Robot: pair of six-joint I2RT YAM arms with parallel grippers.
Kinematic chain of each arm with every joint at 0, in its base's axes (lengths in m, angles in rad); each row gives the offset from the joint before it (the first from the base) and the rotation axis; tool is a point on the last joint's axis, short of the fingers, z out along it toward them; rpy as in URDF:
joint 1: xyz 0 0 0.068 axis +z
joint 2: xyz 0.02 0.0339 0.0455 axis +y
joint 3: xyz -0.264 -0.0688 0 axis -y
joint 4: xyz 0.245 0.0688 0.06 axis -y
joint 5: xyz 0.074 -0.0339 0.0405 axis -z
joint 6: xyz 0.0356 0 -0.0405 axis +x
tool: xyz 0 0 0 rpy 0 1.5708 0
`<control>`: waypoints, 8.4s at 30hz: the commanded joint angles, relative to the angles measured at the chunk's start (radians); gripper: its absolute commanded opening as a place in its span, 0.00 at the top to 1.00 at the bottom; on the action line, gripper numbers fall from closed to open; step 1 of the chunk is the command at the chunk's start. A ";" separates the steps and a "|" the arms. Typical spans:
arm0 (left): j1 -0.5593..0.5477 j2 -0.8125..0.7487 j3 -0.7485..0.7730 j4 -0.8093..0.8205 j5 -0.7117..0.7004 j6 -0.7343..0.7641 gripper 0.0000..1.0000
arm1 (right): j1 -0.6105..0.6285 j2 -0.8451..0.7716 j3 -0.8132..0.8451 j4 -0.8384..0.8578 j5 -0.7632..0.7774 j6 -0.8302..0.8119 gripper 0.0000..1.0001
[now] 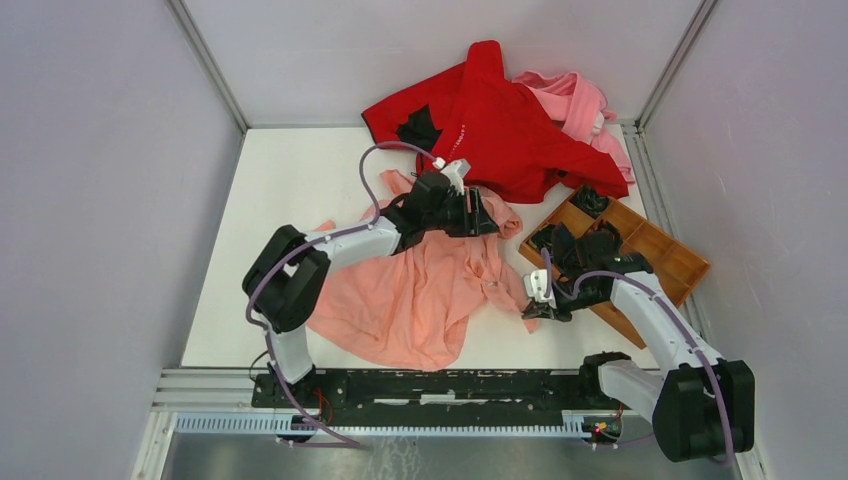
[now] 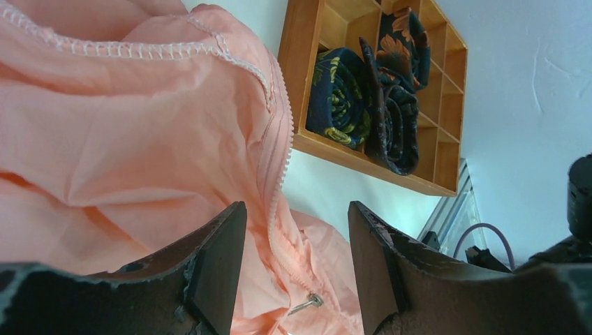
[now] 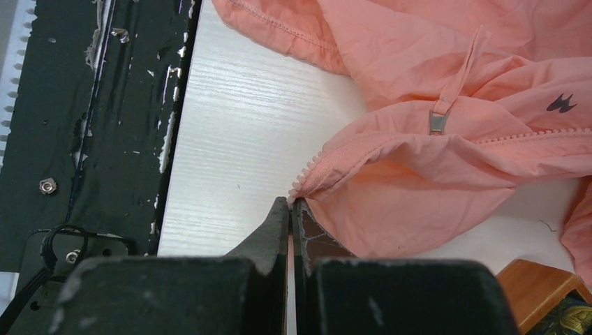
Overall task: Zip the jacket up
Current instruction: Adjust the jacket at the center of the board.
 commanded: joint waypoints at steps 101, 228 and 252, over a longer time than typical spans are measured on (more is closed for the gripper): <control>0.338 -1.191 -0.805 0.158 0.026 0.000 0.19 | 0.377 0.366 0.161 1.109 0.455 0.710 0.31; -0.070 -0.283 -0.638 0.226 0.037 -0.121 0.61 | 0.115 0.285 0.428 1.143 0.444 0.895 1.00; -0.069 -0.629 -0.668 0.063 -0.180 0.046 0.42 | 0.105 0.237 0.355 1.148 0.404 0.898 1.00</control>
